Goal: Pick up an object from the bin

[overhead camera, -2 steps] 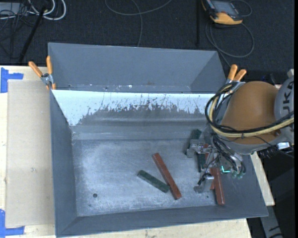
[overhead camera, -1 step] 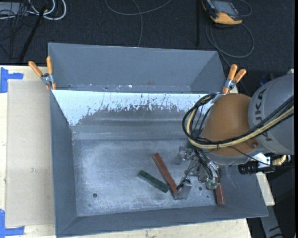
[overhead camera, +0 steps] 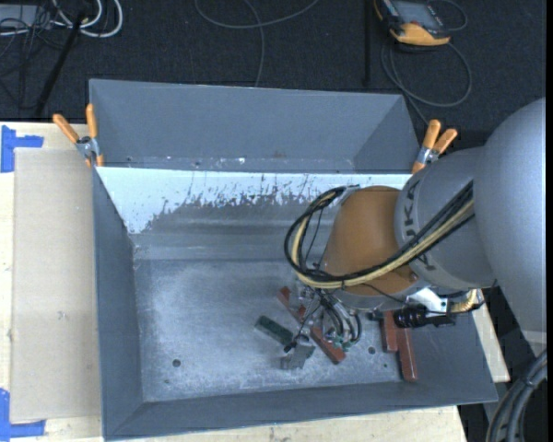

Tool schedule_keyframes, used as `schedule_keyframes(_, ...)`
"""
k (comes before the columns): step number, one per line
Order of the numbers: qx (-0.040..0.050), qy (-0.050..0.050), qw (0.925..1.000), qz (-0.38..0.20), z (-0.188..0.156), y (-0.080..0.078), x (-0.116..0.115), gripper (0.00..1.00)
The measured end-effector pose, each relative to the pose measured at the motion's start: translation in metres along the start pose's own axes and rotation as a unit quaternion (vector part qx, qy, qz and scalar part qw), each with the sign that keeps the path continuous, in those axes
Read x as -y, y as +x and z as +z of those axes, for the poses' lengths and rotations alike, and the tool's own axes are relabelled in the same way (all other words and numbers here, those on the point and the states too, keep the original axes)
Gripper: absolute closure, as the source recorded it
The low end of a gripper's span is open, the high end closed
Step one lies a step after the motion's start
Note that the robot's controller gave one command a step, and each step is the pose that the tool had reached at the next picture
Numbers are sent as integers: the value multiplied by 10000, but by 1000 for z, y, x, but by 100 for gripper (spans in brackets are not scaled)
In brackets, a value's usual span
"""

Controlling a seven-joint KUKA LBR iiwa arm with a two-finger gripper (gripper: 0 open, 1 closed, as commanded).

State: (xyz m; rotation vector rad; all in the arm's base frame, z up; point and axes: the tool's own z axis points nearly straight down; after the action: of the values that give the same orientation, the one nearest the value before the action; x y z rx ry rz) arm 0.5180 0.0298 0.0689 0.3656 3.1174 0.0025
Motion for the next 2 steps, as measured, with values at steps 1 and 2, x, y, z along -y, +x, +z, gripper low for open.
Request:
schedule_keyframes(1, 28, -4, 10000, -8, -5, -3, 1, 100)
schedule_keyframes(2, -14, 10, 10000, -17, -2, 0, 1, 0)
